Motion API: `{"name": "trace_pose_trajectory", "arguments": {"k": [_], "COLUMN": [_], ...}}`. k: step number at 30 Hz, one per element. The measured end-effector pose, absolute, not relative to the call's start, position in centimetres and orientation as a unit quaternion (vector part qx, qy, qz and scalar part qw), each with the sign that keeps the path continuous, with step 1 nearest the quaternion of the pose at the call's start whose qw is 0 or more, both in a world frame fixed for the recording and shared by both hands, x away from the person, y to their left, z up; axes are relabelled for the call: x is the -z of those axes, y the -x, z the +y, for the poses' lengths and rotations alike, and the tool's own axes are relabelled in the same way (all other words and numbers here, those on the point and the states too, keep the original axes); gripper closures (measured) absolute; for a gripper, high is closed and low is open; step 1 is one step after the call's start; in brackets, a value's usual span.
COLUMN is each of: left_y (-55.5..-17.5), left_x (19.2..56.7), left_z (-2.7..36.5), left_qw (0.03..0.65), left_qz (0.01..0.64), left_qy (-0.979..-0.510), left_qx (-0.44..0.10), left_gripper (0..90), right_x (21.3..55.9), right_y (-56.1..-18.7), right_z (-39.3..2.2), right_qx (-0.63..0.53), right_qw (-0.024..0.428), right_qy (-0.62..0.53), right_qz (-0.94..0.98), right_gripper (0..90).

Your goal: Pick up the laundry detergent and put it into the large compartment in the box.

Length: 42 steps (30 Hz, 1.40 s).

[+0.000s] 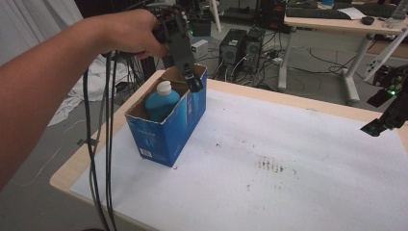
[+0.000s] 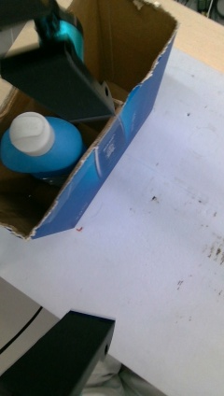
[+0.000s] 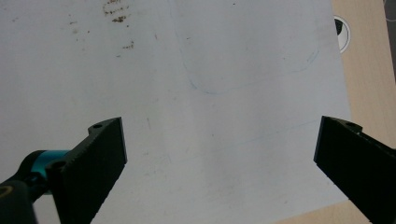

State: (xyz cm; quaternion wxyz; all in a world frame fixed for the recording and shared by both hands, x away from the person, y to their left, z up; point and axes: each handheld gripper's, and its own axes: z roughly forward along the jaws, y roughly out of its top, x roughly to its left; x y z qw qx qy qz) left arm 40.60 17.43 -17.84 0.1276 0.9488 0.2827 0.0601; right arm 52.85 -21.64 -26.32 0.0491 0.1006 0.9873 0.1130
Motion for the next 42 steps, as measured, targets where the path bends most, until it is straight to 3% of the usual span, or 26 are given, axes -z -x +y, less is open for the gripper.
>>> {"name": "trace_pose_trajectory", "arguments": {"k": [21, 42], "left_y": [-40.6, -40.8], "left_x": [18.5, 22.2], "left_z": [10.5, 4.2], "left_qw": [0.126, 0.105], "left_qz": [0.228, 0.134], "left_qy": [-0.963, -0.985], "left_qx": [-0.061, -0.015], "left_gripper": [1.6, 1.6], "right_x": [26.2, 26.8], "right_y": [-52.5, -51.9], "right_z": [-21.8, -22.3], "right_qx": [-0.117, -0.121], "right_qw": [0.048, 0.044], "right_qy": [-0.102, -0.108], "right_qz": [0.987, 0.986], "right_gripper": [1.5, 1.5]}}
